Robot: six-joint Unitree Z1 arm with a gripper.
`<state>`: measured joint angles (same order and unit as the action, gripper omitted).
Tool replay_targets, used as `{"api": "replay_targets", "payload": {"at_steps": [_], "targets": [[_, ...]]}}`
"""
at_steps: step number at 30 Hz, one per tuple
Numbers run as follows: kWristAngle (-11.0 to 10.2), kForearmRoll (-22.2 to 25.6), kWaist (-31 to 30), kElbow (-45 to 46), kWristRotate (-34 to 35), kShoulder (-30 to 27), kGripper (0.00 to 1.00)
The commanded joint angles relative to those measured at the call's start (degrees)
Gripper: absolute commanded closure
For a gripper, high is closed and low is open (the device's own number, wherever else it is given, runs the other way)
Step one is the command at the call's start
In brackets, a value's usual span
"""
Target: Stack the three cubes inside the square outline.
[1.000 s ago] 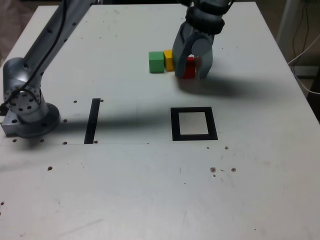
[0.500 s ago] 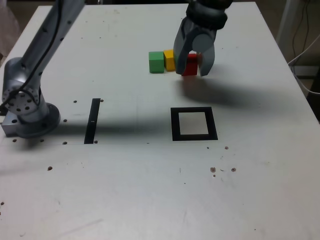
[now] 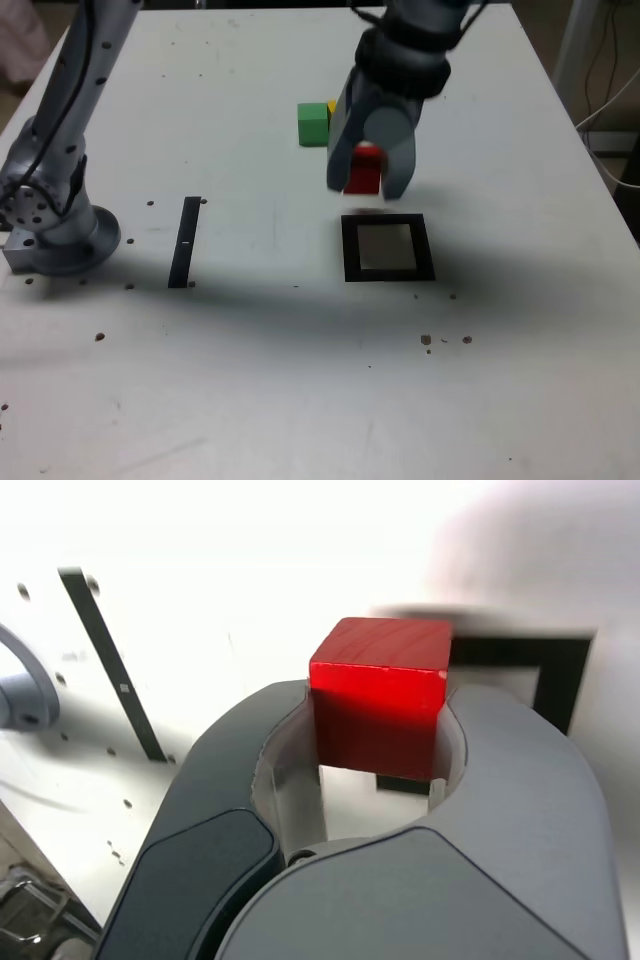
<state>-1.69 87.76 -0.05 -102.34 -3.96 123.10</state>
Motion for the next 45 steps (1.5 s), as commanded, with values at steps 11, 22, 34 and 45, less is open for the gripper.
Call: {"api": "replay_targets", "payload": {"at_steps": [11,22,34,45], "targets": [[1.96,-2.37,-5.63,1.45,5.33,-0.44,0.66],[2.99,-4.7,-5.66,1.07,5.72,2.77,0.66],[3.55,-6.23,-5.66,1.2,5.52,4.58,0.48],[3.79,-7.82,-5.66,2.62,5.23,4.72,0.0]]}}
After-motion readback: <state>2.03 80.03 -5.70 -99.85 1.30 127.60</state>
